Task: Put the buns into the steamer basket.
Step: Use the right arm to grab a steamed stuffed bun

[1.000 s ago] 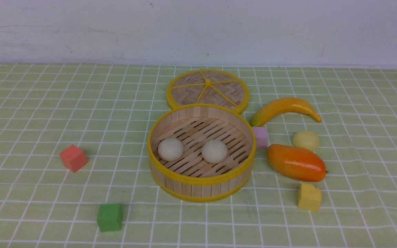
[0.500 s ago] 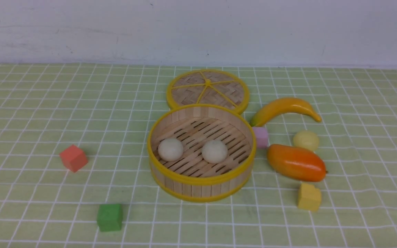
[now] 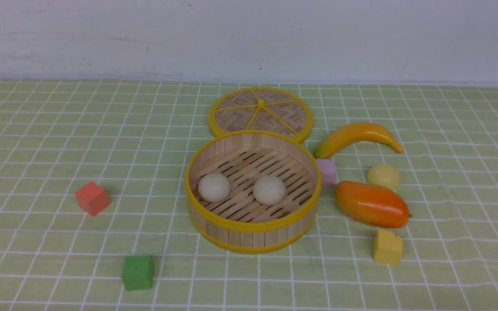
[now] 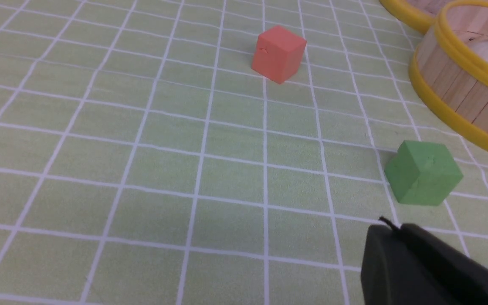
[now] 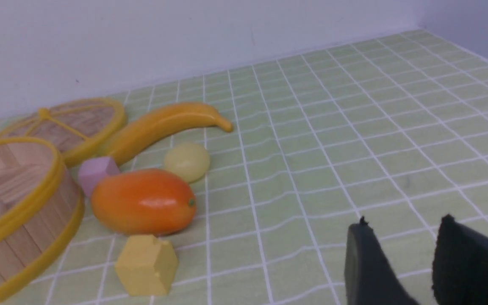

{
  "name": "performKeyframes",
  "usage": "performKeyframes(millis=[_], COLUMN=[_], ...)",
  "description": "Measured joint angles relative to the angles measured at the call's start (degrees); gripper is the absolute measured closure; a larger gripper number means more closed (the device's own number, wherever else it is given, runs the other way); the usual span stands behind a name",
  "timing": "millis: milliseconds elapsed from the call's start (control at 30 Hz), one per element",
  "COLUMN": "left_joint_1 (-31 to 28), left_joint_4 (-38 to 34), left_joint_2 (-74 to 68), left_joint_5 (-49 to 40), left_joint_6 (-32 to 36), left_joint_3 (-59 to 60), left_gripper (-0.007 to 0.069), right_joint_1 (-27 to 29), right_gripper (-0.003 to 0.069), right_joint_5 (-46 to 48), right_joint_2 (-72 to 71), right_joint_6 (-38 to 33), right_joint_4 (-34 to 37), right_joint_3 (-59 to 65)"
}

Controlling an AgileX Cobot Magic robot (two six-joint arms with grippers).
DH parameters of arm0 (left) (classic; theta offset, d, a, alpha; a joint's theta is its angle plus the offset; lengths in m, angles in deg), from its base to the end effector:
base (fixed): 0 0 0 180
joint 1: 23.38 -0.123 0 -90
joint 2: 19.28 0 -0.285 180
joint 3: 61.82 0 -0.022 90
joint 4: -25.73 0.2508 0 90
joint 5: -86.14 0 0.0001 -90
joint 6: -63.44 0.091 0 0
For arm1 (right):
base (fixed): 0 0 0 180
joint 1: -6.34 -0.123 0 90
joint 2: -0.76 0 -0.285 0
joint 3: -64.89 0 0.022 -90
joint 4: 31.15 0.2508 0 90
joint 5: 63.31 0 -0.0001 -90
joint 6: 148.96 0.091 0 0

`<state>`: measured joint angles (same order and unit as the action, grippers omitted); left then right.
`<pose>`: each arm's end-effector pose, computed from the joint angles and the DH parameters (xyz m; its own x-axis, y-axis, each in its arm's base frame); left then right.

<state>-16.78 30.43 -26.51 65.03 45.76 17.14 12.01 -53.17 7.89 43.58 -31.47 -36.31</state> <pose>0.0529 -0.0034 0.1704 -0.3064 -0.1959 -0.9315 0.0169 0.9773 -0.2111 0.0560 -0.0057 0.1884 -0.0817 0.2209 -0.9719 0.1198 0.9702 0.2105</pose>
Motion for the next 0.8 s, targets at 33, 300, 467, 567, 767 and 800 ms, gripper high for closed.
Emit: performKeyframes(millis=[33, 300, 467, 567, 767, 800], left_joint_1=[0.0, 0.0, 0.0, 0.0, 0.0, 0.0], left_joint_4=[0.0, 0.05, 0.05, 0.05, 0.05, 0.05], left_joint_2=[0.0, 0.0, 0.0, 0.0, 0.0, 0.0], left_joint_5=[0.0, 0.0, 0.0, 0.0, 0.0, 0.0], left_joint_6=[0.0, 0.0, -0.05, -0.11, -0.15, -0.15], left_joint_3=[0.0, 0.0, 0.0, 0.0, 0.0, 0.0], left_gripper=[0.0608, 0.0603, 0.0603, 0.0601, 0.0594, 0.0593], right_joint_1=[0.0, 0.0, 0.0, 0.0, 0.0, 0.0], right_gripper=[0.0419, 0.0419, 0.0419, 0.0419, 0.0419, 0.0419], right_joint_5=[-0.7, -3.13, -3.76, -3.82, -3.99, -4.04], right_joint_2=[0.0, 0.0, 0.0, 0.0, 0.0, 0.0], right_joint_6=[0.38, 2.32, 3.63, 4.7, 5.03, 5.08], right_joint_4=[1.13, 3.77, 4.03, 4.08, 4.08, 4.08], right_joint_3=[0.0, 0.0, 0.0, 0.0, 0.0, 0.0])
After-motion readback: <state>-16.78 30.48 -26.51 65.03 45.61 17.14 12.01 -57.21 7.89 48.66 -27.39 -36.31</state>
